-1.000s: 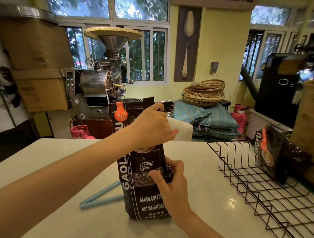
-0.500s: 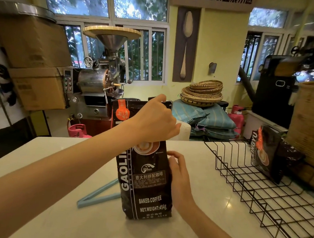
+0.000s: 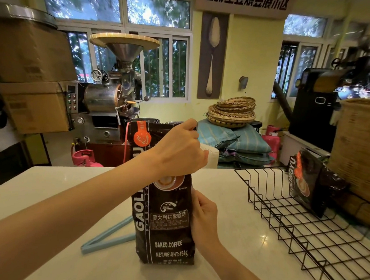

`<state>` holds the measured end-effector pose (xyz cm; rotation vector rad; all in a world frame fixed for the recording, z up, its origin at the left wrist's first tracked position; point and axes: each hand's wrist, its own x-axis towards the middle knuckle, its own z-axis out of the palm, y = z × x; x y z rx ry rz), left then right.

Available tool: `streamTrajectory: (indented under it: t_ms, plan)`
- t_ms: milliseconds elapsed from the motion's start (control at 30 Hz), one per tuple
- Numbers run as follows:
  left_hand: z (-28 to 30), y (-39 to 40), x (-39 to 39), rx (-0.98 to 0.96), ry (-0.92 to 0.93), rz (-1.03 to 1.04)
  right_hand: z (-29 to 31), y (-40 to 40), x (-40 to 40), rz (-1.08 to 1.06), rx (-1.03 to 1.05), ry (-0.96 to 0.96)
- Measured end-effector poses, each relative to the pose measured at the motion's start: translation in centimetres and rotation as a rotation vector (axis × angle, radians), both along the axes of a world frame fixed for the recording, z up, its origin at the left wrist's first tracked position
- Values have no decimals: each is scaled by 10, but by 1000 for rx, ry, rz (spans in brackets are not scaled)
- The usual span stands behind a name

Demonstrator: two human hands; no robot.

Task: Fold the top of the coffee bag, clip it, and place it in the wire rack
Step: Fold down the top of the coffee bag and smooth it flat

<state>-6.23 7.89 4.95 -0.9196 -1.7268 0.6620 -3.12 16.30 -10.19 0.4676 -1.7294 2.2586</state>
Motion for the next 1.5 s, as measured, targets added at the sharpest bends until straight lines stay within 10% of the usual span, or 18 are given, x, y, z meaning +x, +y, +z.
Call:
streamTrajectory:
  t_ms: [433,667,1067,1500]
  plan:
    - [13,-5,-3,76,29,156,1,8,-10,168,108,-480]
    - [6,-2,-6,78,71,192,-4,2,2,-69,97,-261]
    - [12,-6,3,133,-120,247,-29,44,39,368,421,-125]
    - [14,-9,7,237,-317,263,-28,42,46,186,746,65]
